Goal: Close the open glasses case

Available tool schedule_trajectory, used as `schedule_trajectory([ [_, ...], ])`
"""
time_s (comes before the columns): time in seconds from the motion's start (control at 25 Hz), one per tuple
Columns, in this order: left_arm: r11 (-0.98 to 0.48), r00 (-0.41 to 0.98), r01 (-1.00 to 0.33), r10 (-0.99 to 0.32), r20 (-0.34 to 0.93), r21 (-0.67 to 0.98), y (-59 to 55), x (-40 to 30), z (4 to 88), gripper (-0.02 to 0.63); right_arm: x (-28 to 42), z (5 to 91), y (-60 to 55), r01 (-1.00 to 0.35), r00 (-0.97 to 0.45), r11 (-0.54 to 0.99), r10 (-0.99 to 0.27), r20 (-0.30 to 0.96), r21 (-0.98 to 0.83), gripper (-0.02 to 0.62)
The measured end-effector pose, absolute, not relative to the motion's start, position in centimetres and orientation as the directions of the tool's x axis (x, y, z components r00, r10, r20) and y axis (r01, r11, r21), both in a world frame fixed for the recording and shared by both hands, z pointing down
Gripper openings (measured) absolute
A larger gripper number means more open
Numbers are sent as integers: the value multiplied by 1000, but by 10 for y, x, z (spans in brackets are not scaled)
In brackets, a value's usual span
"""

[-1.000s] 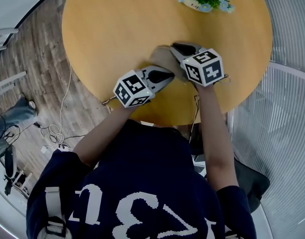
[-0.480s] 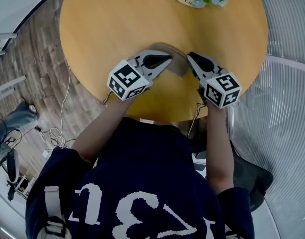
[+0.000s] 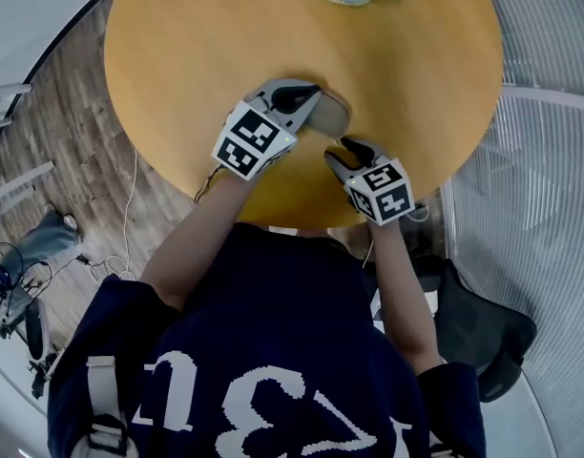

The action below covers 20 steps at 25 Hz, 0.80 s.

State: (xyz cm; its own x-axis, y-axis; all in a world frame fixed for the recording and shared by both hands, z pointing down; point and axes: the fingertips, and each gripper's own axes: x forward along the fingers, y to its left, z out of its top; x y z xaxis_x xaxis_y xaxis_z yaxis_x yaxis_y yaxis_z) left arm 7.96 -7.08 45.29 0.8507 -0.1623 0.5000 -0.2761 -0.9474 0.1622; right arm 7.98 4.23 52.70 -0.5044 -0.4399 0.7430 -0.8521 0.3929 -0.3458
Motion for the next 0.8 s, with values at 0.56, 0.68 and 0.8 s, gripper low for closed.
schedule_trajectory([
  [0.56, -937, 841, -291, -154, 519, 193, -70, 80, 455, 14, 69, 523, 32, -716, -623, 70, -515, 589, -695, 109],
  [0.68, -945, 837, -276, -147, 527, 176, -67, 80, 455, 14, 76, 525, 30, -710, -610, 26, -523, 595, -704, 45],
  [0.8, -953, 833, -258, -137, 536, 157, -65, 82, 457, 14, 81, 525, 30, -710, -604, 28, -538, 588, -704, 25],
])
